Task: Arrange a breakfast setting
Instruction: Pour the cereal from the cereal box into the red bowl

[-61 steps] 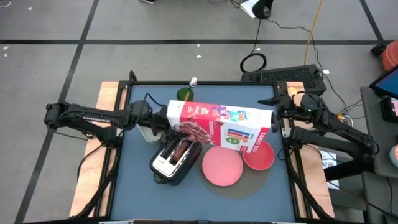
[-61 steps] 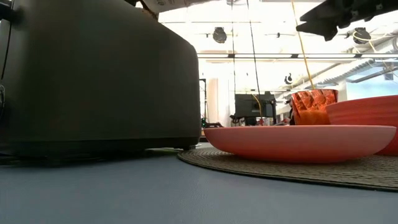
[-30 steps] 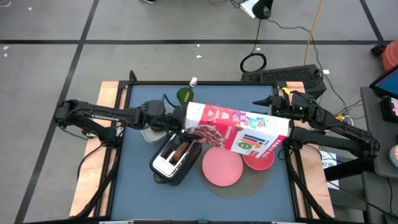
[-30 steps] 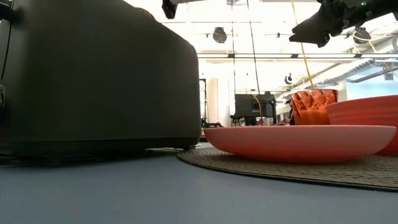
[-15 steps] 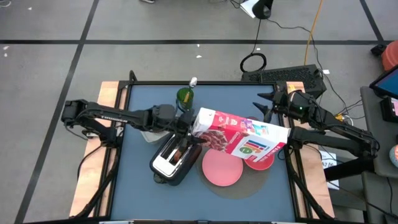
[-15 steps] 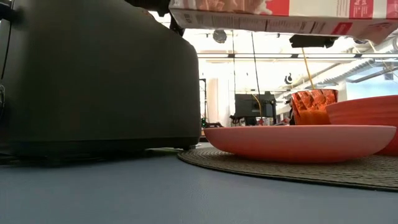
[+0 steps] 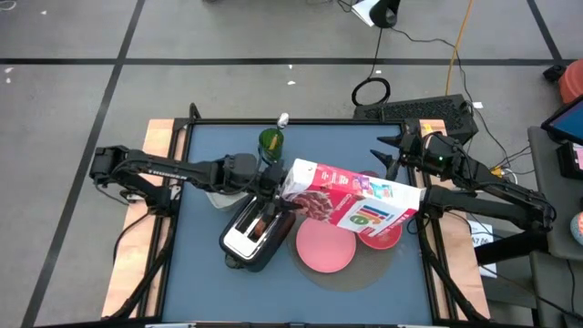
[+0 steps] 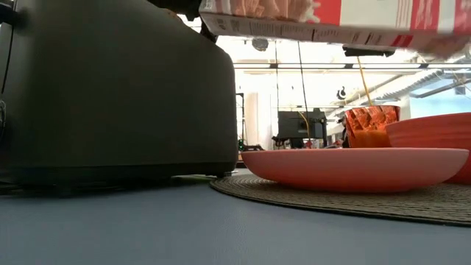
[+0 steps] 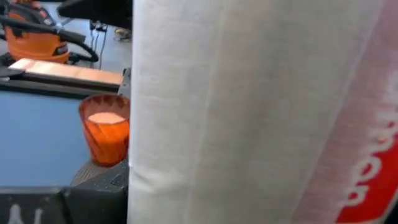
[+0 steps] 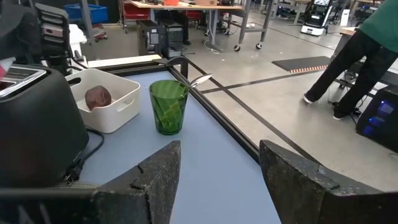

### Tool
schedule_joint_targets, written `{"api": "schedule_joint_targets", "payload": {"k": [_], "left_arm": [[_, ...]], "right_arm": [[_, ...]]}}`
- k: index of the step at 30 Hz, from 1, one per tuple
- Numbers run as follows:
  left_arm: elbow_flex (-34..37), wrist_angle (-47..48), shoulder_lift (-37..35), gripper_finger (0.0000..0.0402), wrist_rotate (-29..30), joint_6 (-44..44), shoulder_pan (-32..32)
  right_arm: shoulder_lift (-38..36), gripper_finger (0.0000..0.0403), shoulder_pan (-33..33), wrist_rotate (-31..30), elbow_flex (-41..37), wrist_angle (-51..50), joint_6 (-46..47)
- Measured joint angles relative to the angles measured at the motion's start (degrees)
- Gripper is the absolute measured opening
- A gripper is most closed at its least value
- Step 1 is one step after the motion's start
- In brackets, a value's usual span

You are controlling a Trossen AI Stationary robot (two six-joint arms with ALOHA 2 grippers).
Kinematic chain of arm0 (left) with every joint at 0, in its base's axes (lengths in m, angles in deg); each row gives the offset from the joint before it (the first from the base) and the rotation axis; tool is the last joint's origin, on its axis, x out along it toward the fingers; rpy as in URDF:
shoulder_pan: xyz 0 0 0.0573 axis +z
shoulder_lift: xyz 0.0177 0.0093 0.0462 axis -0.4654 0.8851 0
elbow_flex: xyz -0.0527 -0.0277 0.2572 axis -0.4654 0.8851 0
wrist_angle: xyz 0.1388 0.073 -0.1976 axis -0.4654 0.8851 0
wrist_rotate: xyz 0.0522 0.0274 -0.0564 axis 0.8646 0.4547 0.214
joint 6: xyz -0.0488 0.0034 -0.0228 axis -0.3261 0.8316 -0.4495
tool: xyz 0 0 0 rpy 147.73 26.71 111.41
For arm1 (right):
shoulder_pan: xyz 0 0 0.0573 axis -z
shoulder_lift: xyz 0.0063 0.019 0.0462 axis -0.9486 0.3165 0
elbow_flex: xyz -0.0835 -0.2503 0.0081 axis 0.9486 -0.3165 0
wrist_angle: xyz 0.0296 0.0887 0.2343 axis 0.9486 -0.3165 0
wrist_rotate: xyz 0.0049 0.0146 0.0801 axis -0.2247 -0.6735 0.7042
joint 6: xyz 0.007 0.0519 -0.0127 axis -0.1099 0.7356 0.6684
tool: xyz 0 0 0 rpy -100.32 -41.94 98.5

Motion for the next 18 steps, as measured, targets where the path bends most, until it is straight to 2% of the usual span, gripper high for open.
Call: {"api": "schedule_joint_targets", "payload": {"k": [8, 18], "left_arm": [[0.0, 0.4, 0.0, 0.0271, 2.2, 1.3, 0.2], [0.0, 0.7, 0.0, 0.0271, 2.4, 1.3, 0.5]], "right_arm": [[0.0, 0.021, 0.0, 0.0, 0.0, 0.0, 0.0], [0.0, 0.021, 0.0, 0.0, 0.0, 0.0, 0.0]]}}
